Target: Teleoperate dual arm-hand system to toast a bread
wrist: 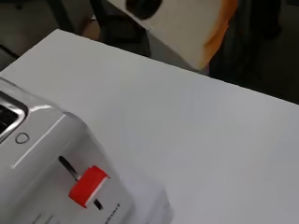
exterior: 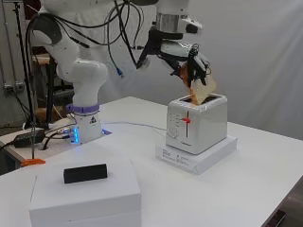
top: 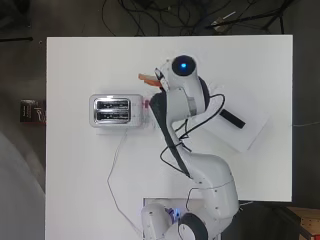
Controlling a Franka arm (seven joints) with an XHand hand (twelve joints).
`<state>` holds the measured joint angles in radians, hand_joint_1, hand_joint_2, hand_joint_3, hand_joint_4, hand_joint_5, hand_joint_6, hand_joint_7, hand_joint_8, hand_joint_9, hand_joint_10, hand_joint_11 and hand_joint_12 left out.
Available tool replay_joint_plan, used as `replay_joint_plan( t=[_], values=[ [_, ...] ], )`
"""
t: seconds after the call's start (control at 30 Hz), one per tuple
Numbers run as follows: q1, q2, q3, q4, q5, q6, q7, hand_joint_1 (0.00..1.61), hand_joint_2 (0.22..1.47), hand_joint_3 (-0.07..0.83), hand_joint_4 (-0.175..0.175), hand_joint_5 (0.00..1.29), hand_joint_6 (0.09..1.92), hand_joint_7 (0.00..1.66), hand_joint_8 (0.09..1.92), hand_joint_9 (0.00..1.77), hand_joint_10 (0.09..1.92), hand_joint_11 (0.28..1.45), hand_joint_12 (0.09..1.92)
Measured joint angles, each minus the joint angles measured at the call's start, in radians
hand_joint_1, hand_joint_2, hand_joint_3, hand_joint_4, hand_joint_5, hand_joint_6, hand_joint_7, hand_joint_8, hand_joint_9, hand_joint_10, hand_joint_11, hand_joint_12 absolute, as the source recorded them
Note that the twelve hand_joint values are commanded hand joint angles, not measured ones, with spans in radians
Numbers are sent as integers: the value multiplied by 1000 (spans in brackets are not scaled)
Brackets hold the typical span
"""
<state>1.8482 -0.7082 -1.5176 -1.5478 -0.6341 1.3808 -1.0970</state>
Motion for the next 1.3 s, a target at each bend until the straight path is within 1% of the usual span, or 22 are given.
replay_joint_plan(
  t=[0.1, 0.2, 0.27, 0.33, 0.4, 0.47, 0.53, 0.67, 0.77, 0.87, 1.07, 1.2, 1.3],
  values=[
    [113, -5, -9, 0, 1, 14, -11, 1241, 1152, 0, -175, 726, 1288, 1121, 822, 1385, 87, 738, 299],
    [179, -7, -5, 5, 0, 32, -12, 1241, 1149, 0, -175, 728, 1288, 1129, 803, 1384, 87, 744, 278],
    [180, -8, -2, -19, -6, 33, -18, 1241, 1150, 0, -175, 727, 1287, 1130, 803, 1385, 87, 749, 275],
    [174, -8, -4, -40, -8, 23, -25, 1237, 1163, 1, -175, 703, 1272, 1096, 899, 1419, 87, 770, 295],
    [185, -5, -7, -35, -2, -5, -30, 1234, 1171, 0, -175, 691, 1267, 1077, 949, 1433, 87, 779, 308],
    [197, -5, 9, -29, 2, -59, -27, 1233, 1173, 0, -175, 686, 1270, 1073, 959, 1432, 87, 779, 314],
    [177, -10, 44, -52, 3, -83, -17, 1233, 1172, 0, -175, 688, 1268, 1079, 948, 1425, 87, 775, 322],
    [88, -24, 146, -169, -11, -44, 25, 1238, 1160, -1, -175, 709, 1255, 1108, 885, 1427, 87, 759, 387],
    [56, -35, 191, -247, 10, 24, 111, 1243, 1149, -1, -175, 724, 1248, 1134, 826, 1424, 87, 738, 407],
    [67, -38, 160, -256, 54, 51, 152, 1245, 1144, -1, -175, 729, 1252, 1150, 786, 1420, 87, 733, 414],
    [84, -40, 106, -259, 90, 72, 209, 1246, 1142, 0, -175, 728, 1265, 1163, 747, 1420, 87, 736, 432],
    [109, -43, 61, -267, 98, 87, 210, 1246, 1142, 0, -175, 728, 1261, 1162, 750, 1422, 87, 729, 433],
    [108, -47, 57, -281, 99, 94, 196, 1241, 1152, 0, -175, 706, 1290, 1138, 792, 1420, 87, 712, 418]
  ],
)
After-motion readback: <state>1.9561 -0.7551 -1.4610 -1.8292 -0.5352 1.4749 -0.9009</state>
